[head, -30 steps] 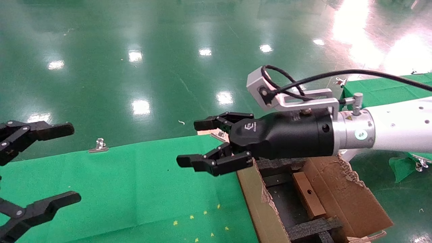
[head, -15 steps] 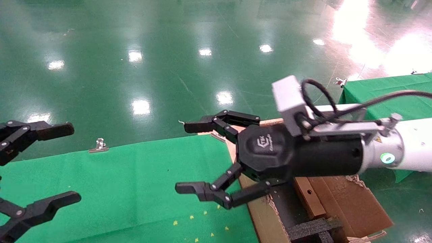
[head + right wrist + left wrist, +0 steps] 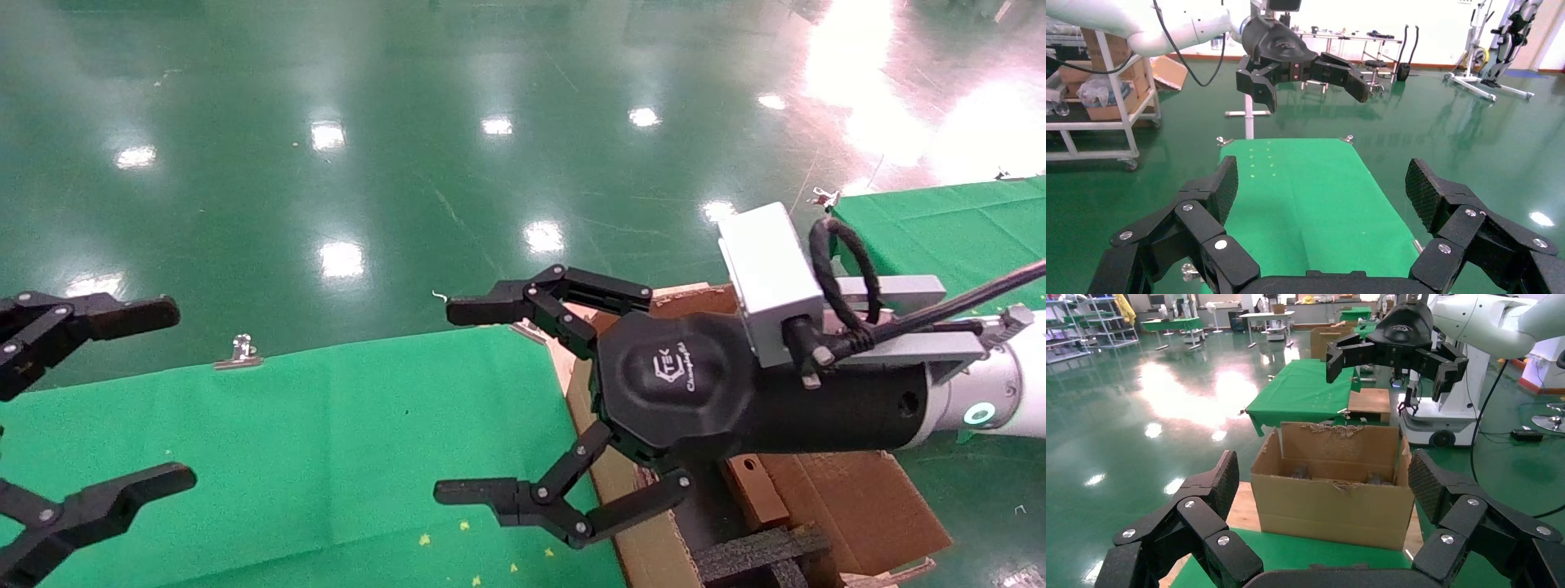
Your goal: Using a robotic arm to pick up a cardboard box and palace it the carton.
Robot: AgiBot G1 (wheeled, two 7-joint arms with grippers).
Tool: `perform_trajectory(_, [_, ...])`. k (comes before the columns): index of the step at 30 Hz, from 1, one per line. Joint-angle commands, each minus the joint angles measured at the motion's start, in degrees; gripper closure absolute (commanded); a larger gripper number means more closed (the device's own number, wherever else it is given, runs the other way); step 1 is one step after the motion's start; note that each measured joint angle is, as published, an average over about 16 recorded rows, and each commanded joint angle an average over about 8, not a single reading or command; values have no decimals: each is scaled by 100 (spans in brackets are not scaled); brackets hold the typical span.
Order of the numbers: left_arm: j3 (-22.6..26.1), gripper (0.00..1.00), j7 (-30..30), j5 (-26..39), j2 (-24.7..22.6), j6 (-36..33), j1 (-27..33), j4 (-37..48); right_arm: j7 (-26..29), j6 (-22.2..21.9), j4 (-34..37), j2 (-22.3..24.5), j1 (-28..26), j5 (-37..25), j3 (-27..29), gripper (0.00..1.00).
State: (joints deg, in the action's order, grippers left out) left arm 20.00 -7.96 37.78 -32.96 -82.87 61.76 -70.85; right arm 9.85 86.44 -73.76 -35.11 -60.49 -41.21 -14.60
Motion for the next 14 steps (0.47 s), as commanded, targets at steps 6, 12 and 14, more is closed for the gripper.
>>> perform_trajectory(6, [0,0,0,0,0,0,0,0,50,-34,7,2,-47,-25,-66,0])
perform_trajectory(12, [0,0,0,0,0,-1,0,0,70,-51,12,4,-72,-41,-99,0])
perform_trajectory(14, [0,0,0,0,0,-1,0,0,73,-53,13,5,-76,-44,-104,0])
